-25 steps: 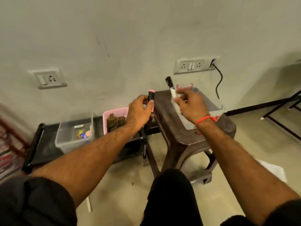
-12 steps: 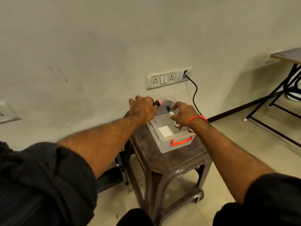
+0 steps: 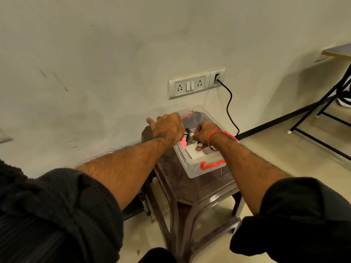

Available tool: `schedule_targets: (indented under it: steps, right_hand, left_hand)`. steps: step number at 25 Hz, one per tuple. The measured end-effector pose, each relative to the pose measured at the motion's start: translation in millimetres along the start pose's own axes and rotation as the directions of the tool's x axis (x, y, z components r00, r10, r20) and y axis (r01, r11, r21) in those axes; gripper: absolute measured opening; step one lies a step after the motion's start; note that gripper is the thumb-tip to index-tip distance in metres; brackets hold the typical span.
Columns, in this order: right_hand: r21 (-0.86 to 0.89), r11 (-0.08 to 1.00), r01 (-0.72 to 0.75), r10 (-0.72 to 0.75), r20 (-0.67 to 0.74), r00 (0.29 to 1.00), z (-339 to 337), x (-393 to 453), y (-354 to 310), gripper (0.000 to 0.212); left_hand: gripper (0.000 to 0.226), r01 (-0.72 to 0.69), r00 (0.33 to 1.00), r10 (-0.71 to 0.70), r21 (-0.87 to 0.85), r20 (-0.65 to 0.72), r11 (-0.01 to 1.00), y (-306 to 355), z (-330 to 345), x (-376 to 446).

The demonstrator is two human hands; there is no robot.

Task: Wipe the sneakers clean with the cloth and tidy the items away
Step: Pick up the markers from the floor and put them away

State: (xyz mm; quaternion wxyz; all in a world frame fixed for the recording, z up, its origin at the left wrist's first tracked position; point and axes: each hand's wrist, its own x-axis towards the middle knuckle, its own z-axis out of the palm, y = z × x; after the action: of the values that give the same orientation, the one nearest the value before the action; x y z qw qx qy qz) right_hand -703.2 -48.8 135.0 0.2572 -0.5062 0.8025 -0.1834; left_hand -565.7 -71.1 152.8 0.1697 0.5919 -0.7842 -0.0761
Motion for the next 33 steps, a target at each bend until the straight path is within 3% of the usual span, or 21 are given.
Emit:
schedule_targets:
  steps: [3,5,7,11,14,18,22,26,30,33]
  right_hand:
    - [0.027,1.000,0.007,-0.008,0.027,1.000,-1.3,-2.1,0.8,0.031]
    - [0.021,0.999,0.026,-0.027,0.036,0.999,-3.3,-5.8,0.5,0.037]
    - [0.061,0.997,0.049,-0.051,0.025,0.998,-5.4,-10.8,-1.0,0.029]
    - [0.115,0.979,0.171,-0.147,-0.195,0.970,-7.1,-31.7,-9.7,0.019]
    - [0.053,0.929,0.366,-0.314,-0.412,0.855,-3.2,-63.2,-31.6,0.024]
    - [0.048,0.773,0.633,-0.524,-0.515,0.679,28.8,-117.2,-80.2,0.023]
    - [0.117,0.651,0.750,-0.670,-0.376,0.640,119.2,-177.5,-122.9,0.020]
    - [0.200,0.749,0.631,-0.639,-0.028,0.768,245.9,-205.1,-130.7,0.019]
    - [0.208,0.911,0.357,-0.402,0.253,0.880,370.3,-227.5,-96.0,0.020]
    - [0.050,0.950,0.308,-0.292,0.489,0.822,440.2,-239.8,-67.8,0.027]
  left_hand:
    - [0.026,-0.053,0.992,0.028,-0.205,-0.122,0.977,-11.4,0.5,-10.4]
    - [0.027,-0.098,0.983,0.054,-0.247,-0.178,0.964,-24.8,-2.7,-20.3]
    - [0.028,-0.122,0.981,0.084,-0.225,-0.175,0.967,-42.4,-5.5,-30.6]
    - [0.027,-0.115,0.986,0.093,-0.161,-0.136,0.980,-75.4,-12.4,-52.5]
    - [0.023,-0.093,0.986,0.063,-0.198,-0.151,0.976,-99.9,-18.8,-73.8]
    - [0.020,-0.087,0.979,0.042,-0.222,-0.200,0.971,-140.6,-27.6,-124.9]
    - [0.017,0.063,0.967,-0.140,-0.337,-0.212,0.940,-212.8,-14.4,-205.2]
    - [0.012,0.335,0.907,-0.401,-0.357,-0.129,0.872,-306.6,19.6,-293.3]
    - [0.010,0.628,0.766,-0.635,-0.321,0.095,0.709,-383.6,63.8,-384.3]
    - [0.012,0.797,0.604,-0.732,-0.235,0.314,0.557,-417.1,93.6,-448.5]
